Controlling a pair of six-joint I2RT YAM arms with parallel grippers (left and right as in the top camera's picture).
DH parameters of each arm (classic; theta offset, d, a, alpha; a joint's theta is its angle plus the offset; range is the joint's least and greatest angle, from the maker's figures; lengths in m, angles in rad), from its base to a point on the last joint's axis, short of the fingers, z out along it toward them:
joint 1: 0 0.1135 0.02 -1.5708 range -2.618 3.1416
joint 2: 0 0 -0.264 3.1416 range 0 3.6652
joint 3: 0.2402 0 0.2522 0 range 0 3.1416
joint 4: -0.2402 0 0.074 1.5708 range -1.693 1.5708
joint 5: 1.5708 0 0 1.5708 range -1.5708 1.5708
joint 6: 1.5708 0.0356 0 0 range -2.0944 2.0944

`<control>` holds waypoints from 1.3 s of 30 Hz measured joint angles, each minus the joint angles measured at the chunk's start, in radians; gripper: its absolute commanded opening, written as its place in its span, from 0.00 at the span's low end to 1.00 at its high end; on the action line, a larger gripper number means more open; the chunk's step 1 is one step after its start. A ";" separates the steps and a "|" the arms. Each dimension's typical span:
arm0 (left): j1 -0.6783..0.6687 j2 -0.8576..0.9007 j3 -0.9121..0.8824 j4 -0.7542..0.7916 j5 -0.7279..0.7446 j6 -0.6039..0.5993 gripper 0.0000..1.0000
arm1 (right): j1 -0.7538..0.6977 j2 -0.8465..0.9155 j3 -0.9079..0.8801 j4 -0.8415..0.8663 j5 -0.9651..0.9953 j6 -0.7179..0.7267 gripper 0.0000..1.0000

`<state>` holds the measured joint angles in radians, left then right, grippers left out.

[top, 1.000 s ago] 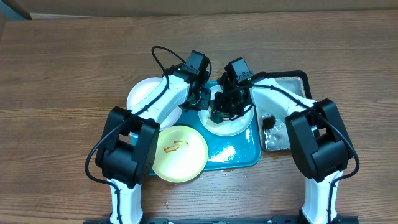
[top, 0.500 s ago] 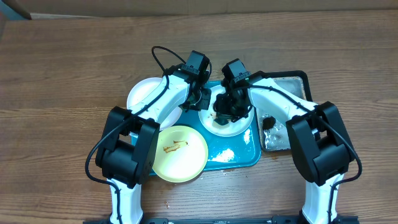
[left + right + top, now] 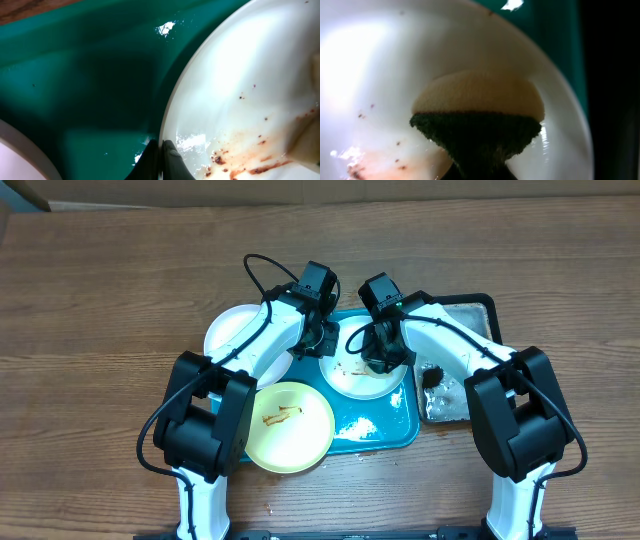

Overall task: Clean dirty plates on tray and stack at the side
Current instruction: 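Scrub the white plate with the sponge while the left gripper holds its rim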

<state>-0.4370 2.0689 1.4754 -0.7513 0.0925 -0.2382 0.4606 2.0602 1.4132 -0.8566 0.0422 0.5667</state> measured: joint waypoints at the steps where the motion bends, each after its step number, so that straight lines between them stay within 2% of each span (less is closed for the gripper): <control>1: 0.000 0.000 0.000 0.000 0.000 0.000 0.04 | 0.000 0.000 0.000 0.001 0.011 -0.002 0.04; 15: 0.000 0.000 0.000 0.002 0.000 0.000 0.04 | -0.006 -0.033 -0.093 0.198 -0.013 -0.121 0.04; 22: 0.000 0.000 0.000 0.003 -0.002 0.000 0.04 | -0.016 -0.033 -0.107 0.254 -0.141 -0.169 0.04; 39: 0.000 0.000 0.000 0.004 -0.003 0.000 0.04 | -0.015 -0.010 -0.124 0.253 -0.474 -0.334 0.04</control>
<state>-0.4370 2.0689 1.4757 -0.7475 0.0895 -0.2382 0.4454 2.0502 1.2888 -0.6033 -0.4320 0.2325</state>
